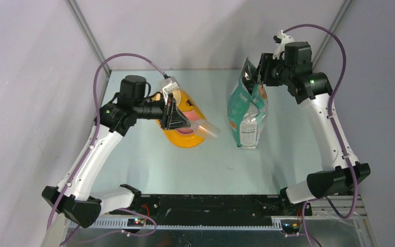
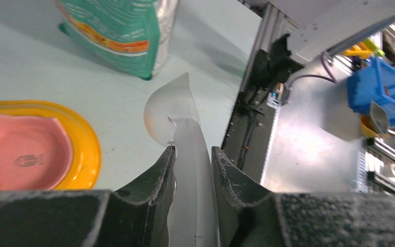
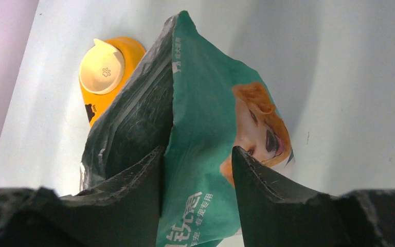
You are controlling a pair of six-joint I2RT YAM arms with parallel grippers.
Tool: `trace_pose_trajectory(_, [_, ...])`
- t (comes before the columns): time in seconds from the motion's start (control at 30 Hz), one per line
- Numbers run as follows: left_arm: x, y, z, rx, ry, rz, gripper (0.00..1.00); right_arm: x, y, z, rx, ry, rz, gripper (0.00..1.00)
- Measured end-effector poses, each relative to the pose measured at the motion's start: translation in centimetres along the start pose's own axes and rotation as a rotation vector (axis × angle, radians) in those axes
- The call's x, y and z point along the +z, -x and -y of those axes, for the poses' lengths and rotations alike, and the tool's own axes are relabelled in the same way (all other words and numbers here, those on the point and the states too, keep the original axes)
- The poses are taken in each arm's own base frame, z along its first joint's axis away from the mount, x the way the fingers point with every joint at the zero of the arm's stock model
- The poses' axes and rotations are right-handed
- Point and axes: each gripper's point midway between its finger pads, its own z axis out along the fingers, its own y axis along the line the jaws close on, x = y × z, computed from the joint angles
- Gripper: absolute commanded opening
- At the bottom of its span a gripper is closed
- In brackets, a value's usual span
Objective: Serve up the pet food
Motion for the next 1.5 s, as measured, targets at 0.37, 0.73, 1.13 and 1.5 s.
trace_pose_trajectory(0.37, [-4.3,9.0,-1.3,0.192,0.269,0.174,0.0,1.9,0.5,-0.7,-0.099,-0.039,-0.012,0.0])
trace_pose_trajectory(0.73, [-4.6,19.3,-1.2,0.19,0.27,0.413,0.0,1.7,1.1,-3.3,-0.342,0.055,-0.021,0.0])
trace_pose_trajectory(1.13, [-0.4,17.7,-2.6,0.053,0.182,0.324,0.0,1.1,-0.2,-8.5,-0.579,0.255,-0.025,0.0])
trace_pose_trajectory(1.5, [3.5,10.8,-3.8,-0.023,0.294,0.105,0.0,-0.1,-3.1,-12.9,-0.671,0.311,-0.007,0.0])
